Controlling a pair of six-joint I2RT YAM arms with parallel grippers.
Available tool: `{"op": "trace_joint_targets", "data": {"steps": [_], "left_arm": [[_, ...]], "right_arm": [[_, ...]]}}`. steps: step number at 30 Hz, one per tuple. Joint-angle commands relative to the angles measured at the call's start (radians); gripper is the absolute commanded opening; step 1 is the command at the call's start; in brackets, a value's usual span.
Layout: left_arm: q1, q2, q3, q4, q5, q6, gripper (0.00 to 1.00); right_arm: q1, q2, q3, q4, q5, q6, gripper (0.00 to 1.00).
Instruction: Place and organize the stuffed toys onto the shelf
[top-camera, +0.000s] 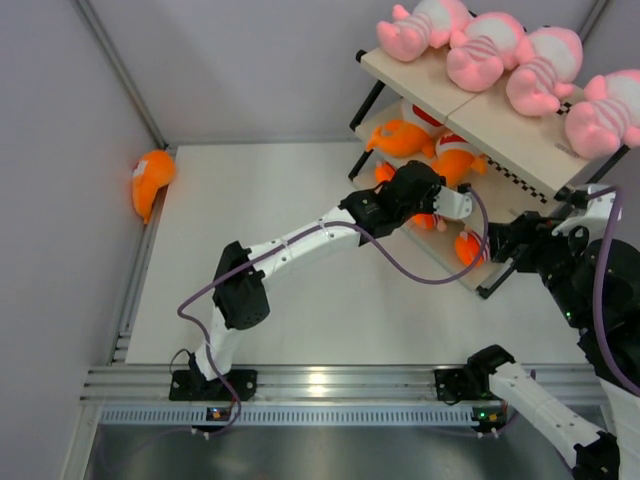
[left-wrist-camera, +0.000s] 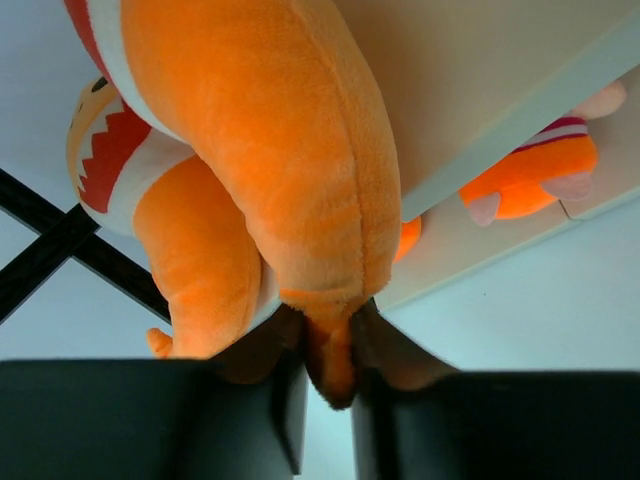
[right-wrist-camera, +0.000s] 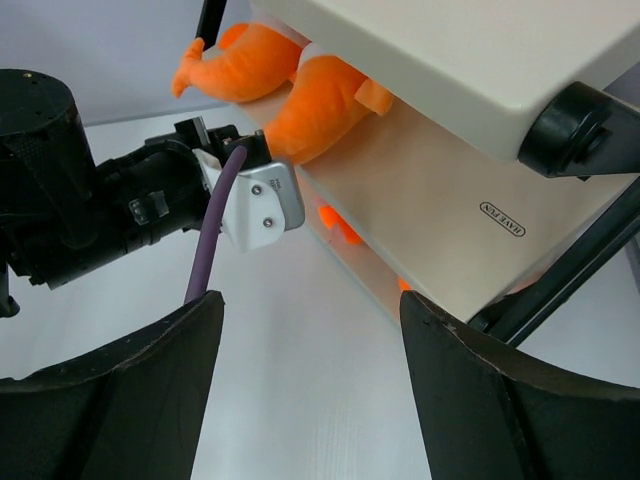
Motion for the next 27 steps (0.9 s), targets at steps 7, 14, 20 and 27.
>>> {"op": "trace_joint_targets", "data": {"steps": [7, 14, 20, 27], "left_arm": [[-0.041, -0.151, -0.151, 0.044, -0.049, 0.078, 0.91], [-0.104, -0.261, -0.203, -0.025, -0.138, 0.027, 0.98], [-0.100, -0.370, -0.248, -0.255, -0.159, -0.115, 0.95], [0.066, -0.522, -0.472, -0.309, -0.204, -0.298, 0.93]], "right_arm": [[0.006, -0.021, 0.005, 0.013, -0.007, -0.017, 0.73], [0.006, -0.027, -0.012, 0.033, -0.037, -0.009, 0.73], [0.006, -0.036, -0.024, 0.034, -0.046, -0.002, 0.73], [0.005, -0.070, -0.033, 0.060, -0.048, -0.019, 0.73]]}}
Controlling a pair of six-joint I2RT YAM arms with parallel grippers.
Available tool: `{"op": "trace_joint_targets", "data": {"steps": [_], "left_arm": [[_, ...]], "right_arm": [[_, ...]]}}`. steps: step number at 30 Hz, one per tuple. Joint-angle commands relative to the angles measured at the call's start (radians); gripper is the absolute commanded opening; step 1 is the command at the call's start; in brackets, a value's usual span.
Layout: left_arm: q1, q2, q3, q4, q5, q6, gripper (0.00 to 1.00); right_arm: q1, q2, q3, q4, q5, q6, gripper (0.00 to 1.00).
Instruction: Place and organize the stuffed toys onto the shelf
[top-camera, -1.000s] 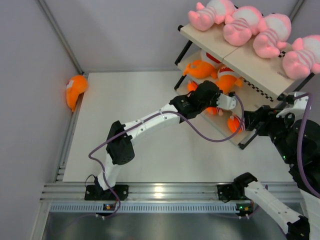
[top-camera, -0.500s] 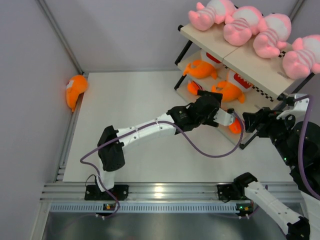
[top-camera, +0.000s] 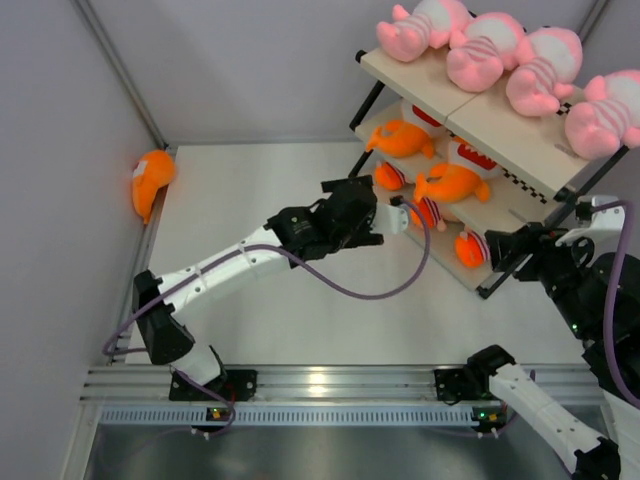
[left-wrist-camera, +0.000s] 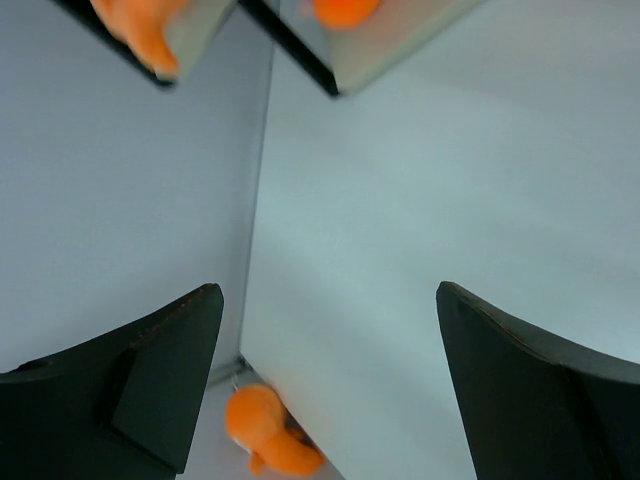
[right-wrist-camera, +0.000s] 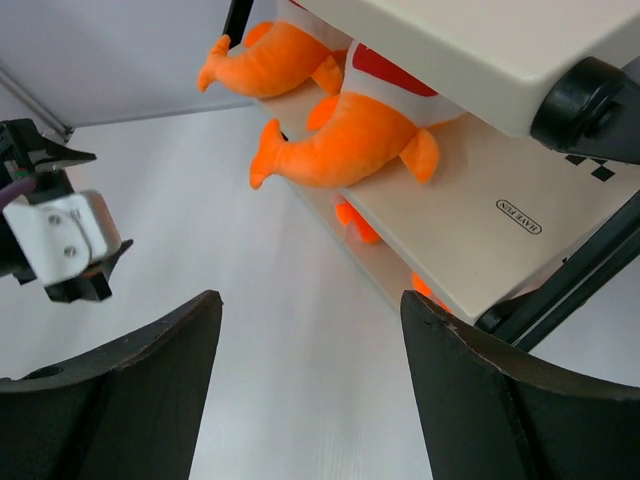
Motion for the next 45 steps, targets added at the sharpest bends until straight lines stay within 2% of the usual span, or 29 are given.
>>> {"op": "trace_joint_targets", "data": {"steps": [1, 3, 4, 6, 7, 8, 10, 12, 15, 17, 21, 23, 24, 25, 29, 39, 43, 45], "left_arm": [[0.189, -0.070, -0.084, -0.066, -0.011, -0.164, 0.93], [0.283, -0.094, -0.142, -0.064, 0.008, -0.211, 0.91], [0.385, -0.094, -0.154, -0.061, 0.017, -0.236, 0.91], [0.499, -0.073, -0.176, -0.052, 0.032, -0.256, 0.88], [0.607, -0.043, -0.181, -0.014, 0.025, -0.273, 0.87], [0.660, -0.024, -0.187, 0.011, 0.017, -0.278, 0.87], [0.777, 0.042, -0.199, 0.086, -0.081, -0.282, 0.86], [0.831, 0.096, -0.204, 0.236, -0.167, -0.278, 0.87], [0.933, 0.214, -0.150, 0.325, -0.216, -0.308, 0.87], [0.964, 0.310, -0.115, 0.377, -0.256, -0.324, 0.87], [1.036, 0.456, -0.040, 0.540, -0.347, -0.235, 0.89], [1.058, 0.550, 0.074, 0.548, -0.357, -0.221, 0.90], [1.102, 0.609, 0.115, 0.542, -0.364, -0.212, 0.91], [1.115, 0.636, 0.194, 0.540, -0.367, -0.206, 0.92], [1.159, 0.758, 0.351, 0.519, -0.379, -0.170, 0.95], [1.188, 1.011, 0.629, 0.517, -0.394, -0.120, 0.98], [1.207, 0.992, 0.570, 0.504, -0.289, -0.124, 0.91], [1.211, 0.984, 0.570, 0.468, -0.230, -0.144, 0.76]], "right_arm": [[0.006, -0.019, -0.004, 0.053, -0.005, -0.015, 0.73], [0.005, -0.018, -0.009, 0.053, -0.013, -0.018, 0.73], [0.006, -0.016, -0.010, 0.053, -0.016, -0.019, 0.73], [0.006, -0.013, -0.018, 0.057, -0.027, -0.021, 0.73], [0.006, -0.013, -0.023, 0.064, -0.030, -0.021, 0.72], [0.005, -0.014, -0.033, 0.070, -0.034, -0.021, 0.72], [0.006, -0.018, -0.042, 0.078, -0.041, -0.022, 0.72], [0.006, -0.018, -0.053, 0.089, -0.041, -0.022, 0.72], [0.006, -0.010, -0.059, 0.089, -0.041, -0.022, 0.72], [0.006, -0.004, -0.059, 0.087, -0.041, -0.025, 0.72], [0.005, 0.004, -0.061, 0.081, -0.036, -0.033, 0.72], [0.006, 0.010, -0.067, 0.081, -0.034, -0.036, 0.72], [0.005, 0.010, -0.070, 0.081, -0.033, -0.035, 0.72], [0.006, 0.013, -0.081, 0.083, -0.034, -0.035, 0.72], [0.005, 0.018, -0.102, 0.095, -0.028, -0.036, 0.72], [0.006, 0.052, -0.093, 0.095, -0.038, -0.041, 0.71], [0.005, 0.050, -0.090, 0.084, -0.001, -0.047, 0.71], [0.005, 0.055, -0.086, 0.083, 0.002, -0.049, 0.71]]}}
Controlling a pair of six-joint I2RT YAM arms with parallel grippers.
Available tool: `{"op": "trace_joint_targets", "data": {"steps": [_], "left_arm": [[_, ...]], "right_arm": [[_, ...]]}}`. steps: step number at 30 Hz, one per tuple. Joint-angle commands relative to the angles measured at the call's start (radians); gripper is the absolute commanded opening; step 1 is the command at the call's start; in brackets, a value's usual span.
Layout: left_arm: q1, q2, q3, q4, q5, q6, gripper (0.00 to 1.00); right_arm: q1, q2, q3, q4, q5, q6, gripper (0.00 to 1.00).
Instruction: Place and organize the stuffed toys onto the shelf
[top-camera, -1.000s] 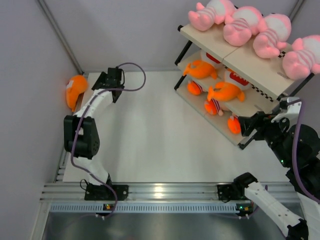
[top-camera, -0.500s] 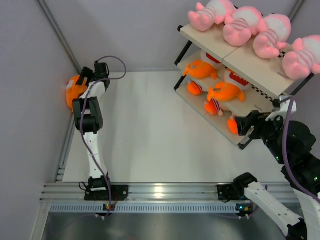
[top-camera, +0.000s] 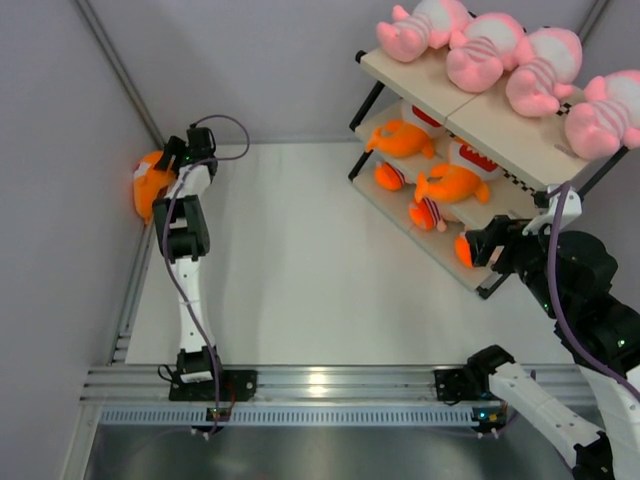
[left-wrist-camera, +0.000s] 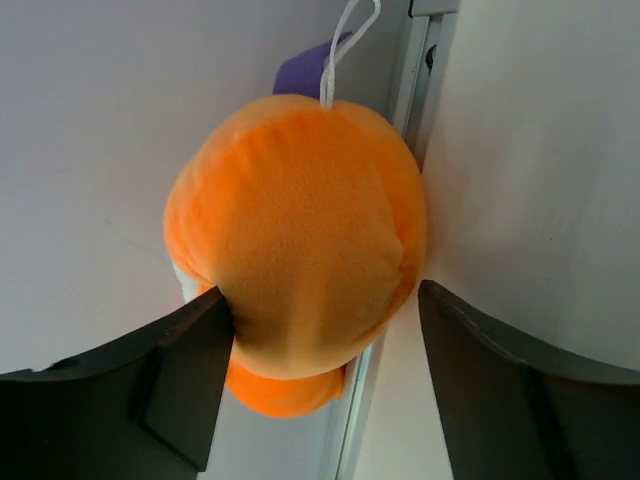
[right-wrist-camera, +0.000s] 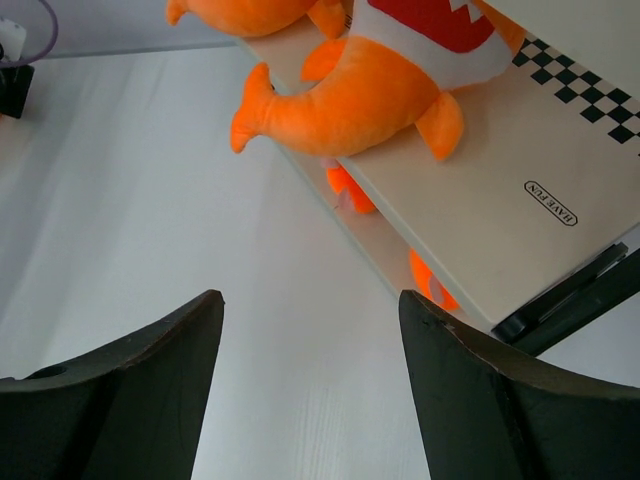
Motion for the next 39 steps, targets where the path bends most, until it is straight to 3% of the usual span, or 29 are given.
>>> {"op": "trace_joint_targets", "data": {"steps": [1, 2, 4, 5, 9, 13, 15, 18, 25, 26, 28, 29, 32, 36, 39], "left_arm": [[0.026, -0.023, 0.008, -0.020, 0.092, -0.018, 0.72], [0.031, -0.025, 0.007, -0.021, 0.094, -0.021, 0.52], [0.035, -0.031, 0.005, -0.021, 0.091, -0.021, 0.27], [0.041, -0.030, 0.007, -0.021, 0.071, -0.010, 0.00], [0.042, -0.094, -0.059, -0.017, 0.080, -0.032, 0.00], [-0.007, -0.322, -0.333, -0.016, 0.238, -0.081, 0.00], [-0.078, -0.471, -0.490, -0.019, 0.290, -0.093, 0.00], [-0.201, -0.647, -0.607, -0.089, 0.390, -0.142, 0.00], [-0.331, -0.939, -0.564, -0.387, 0.788, -0.395, 0.00], [-0.337, -0.994, -0.555, -0.408, 0.925, -0.429, 0.00], [-0.353, -1.045, -0.520, -0.473, 1.032, -0.464, 0.00], [-0.363, -1.089, -0.506, -0.485, 1.168, -0.511, 0.00], [-0.377, -1.155, -0.454, -0.525, 1.378, -0.610, 0.00], [-0.405, -1.186, -0.392, -0.548, 1.541, -0.759, 0.00], [-0.440, -1.197, -0.346, -0.547, 1.588, -0.846, 0.00]], "right_arm": [[0.006, 0.006, 0.021, 0.040, 0.024, -0.016, 0.71], [0.006, 0.008, 0.019, 0.040, 0.012, -0.015, 0.71], [0.006, 0.000, 0.021, 0.038, 0.010, -0.013, 0.71], [0.006, -0.003, 0.016, 0.038, 0.015, -0.013, 0.71], [0.006, -0.021, 0.012, 0.035, 0.024, -0.013, 0.71], [0.006, -0.026, 0.012, 0.038, 0.020, -0.011, 0.71], [0.006, -0.021, 0.012, 0.040, 0.007, -0.013, 0.71], [0.006, -0.012, 0.013, 0.052, -0.029, -0.011, 0.70], [0.005, -0.015, 0.018, 0.047, -0.149, -0.025, 0.70], [0.006, -0.011, 0.016, 0.044, -0.170, -0.030, 0.70], [0.006, 0.000, 0.013, 0.049, -0.239, -0.036, 0.70], [0.005, 0.003, 0.007, 0.058, -0.276, -0.042, 0.70], [0.006, 0.008, -0.017, 0.122, -0.379, -0.035, 0.70], [0.006, -0.005, -0.057, 0.245, -0.453, 0.002, 0.73], [0.008, -0.008, -0.114, 0.392, -0.528, 0.053, 0.79]]}}
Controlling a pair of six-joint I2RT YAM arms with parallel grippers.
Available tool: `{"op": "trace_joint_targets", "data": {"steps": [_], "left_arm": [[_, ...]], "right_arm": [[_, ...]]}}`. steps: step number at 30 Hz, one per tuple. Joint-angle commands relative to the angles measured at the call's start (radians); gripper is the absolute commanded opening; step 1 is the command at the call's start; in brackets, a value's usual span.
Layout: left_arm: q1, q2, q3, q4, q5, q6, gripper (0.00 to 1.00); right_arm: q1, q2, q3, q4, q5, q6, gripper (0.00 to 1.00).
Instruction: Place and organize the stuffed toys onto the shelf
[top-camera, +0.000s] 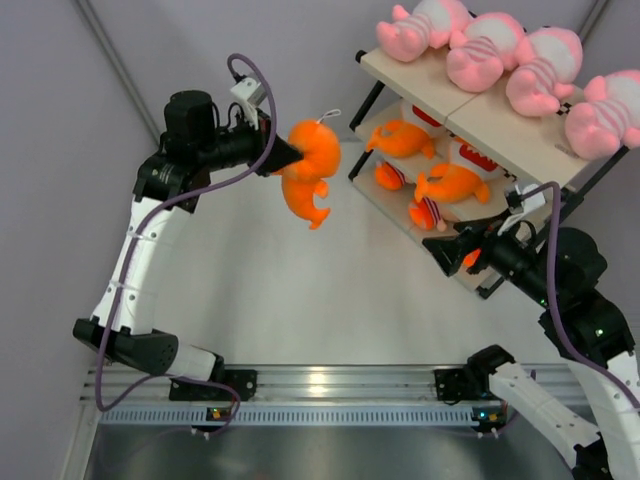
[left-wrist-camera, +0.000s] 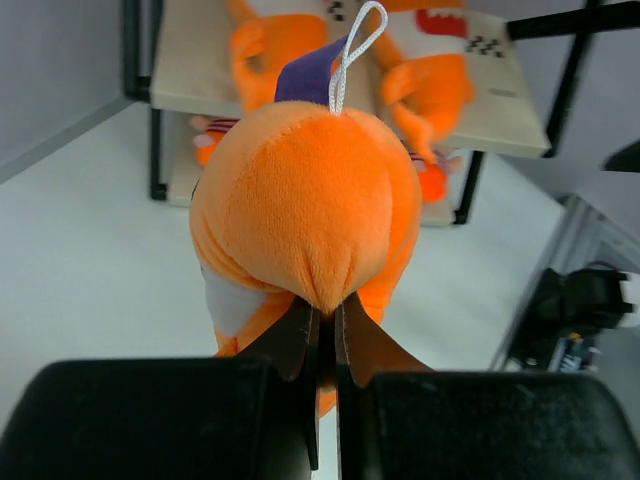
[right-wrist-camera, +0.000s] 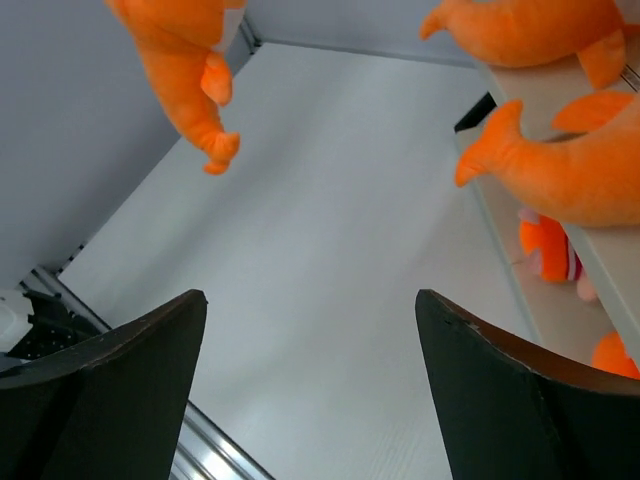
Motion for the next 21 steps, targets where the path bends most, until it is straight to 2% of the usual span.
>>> {"op": "trace_joint_targets", "data": {"steps": [1, 5, 8, 11, 15, 18, 21], "left_arm": [[-0.040, -0.015, 0.063, -0.024, 0.184, -0.166, 0.00], [-0.051, -0.029, 0.133, -0.022, 0.232, -0.203, 0.00], [-0.051, -0.045, 0.152, -0.022, 0.284, -0.212, 0.00], [-0.049, -0.050, 0.166, -0.022, 0.293, -0.216, 0.00], [-0.042, -0.041, 0.192, -0.022, 0.295, -0.213, 0.00], [-0.042, -0.038, 0.204, -0.022, 0.302, -0.221, 0.00], [-0.043, -0.041, 0.206, -0.022, 0.330, -0.221, 0.00]], "right_arm": [[0.006, -0.001, -0.056, 0.310, -0.175, 0.081, 0.88], [0.008, 0.030, -0.173, 0.548, -0.277, 0.178, 0.93], [0.028, 0.066, -0.221, 0.706, -0.282, 0.224, 0.93], [0.101, 0.140, -0.241, 0.833, -0.260, 0.238, 0.93], [0.297, 0.286, -0.198, 0.880, -0.171, 0.186, 0.93], [0.383, 0.364, -0.146, 0.859, -0.152, 0.139, 0.92], [0.401, 0.381, -0.142, 0.861, -0.090, 0.149, 0.92]]}}
